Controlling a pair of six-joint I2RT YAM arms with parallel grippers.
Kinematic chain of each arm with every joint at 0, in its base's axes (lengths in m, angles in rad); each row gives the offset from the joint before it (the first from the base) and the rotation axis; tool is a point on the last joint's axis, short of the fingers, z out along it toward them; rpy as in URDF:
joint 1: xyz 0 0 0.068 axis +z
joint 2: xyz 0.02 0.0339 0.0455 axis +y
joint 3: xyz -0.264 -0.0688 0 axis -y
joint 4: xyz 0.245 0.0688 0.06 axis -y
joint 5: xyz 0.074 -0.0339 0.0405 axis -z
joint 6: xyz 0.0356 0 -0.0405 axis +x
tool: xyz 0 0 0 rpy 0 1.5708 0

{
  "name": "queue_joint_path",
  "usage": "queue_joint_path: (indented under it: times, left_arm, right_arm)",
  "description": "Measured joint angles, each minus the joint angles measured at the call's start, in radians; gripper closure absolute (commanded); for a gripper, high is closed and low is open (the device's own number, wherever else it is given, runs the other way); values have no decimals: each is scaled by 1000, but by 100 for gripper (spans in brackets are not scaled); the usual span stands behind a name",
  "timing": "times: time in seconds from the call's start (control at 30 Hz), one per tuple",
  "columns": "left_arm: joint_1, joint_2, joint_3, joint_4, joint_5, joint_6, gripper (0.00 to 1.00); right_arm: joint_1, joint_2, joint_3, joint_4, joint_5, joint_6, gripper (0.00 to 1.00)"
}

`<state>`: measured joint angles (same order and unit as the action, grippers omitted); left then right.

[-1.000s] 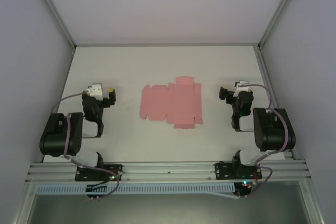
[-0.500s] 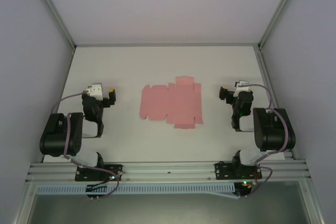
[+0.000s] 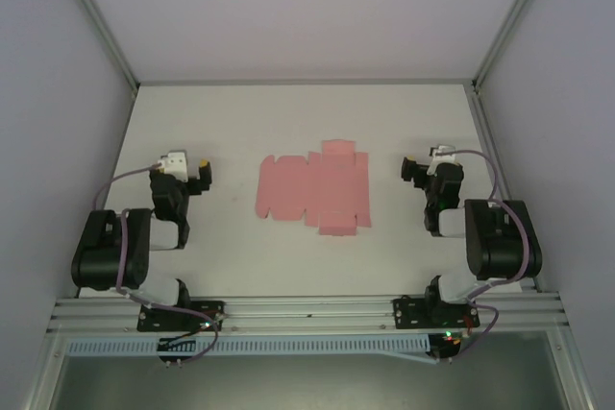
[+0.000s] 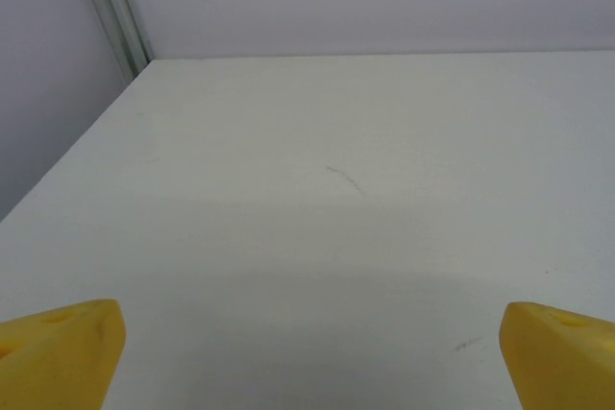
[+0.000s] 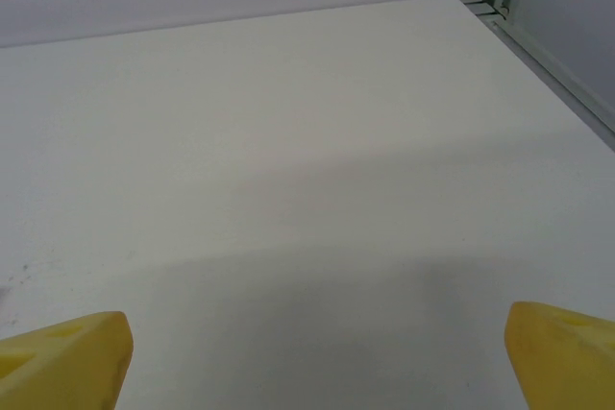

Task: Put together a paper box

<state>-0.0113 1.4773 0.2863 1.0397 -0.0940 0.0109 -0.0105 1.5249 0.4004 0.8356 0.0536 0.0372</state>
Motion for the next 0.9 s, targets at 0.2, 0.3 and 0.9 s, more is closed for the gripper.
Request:
queue_joint_path:
  times: [0.2, 0.3, 0.9]
  left_arm:
    - [-3, -169, 181, -318, 17, -67, 0]
    - [-21, -186, 294, -483, 58, -134, 0]
    - [-220, 62, 519, -1000, 424, -423, 0]
  right_arm:
    - [80, -74, 330, -405, 66, 24, 1]
    - [156, -80, 476, -585, 105, 70, 6]
    - [427, 249, 700, -1085, -51, 424, 49]
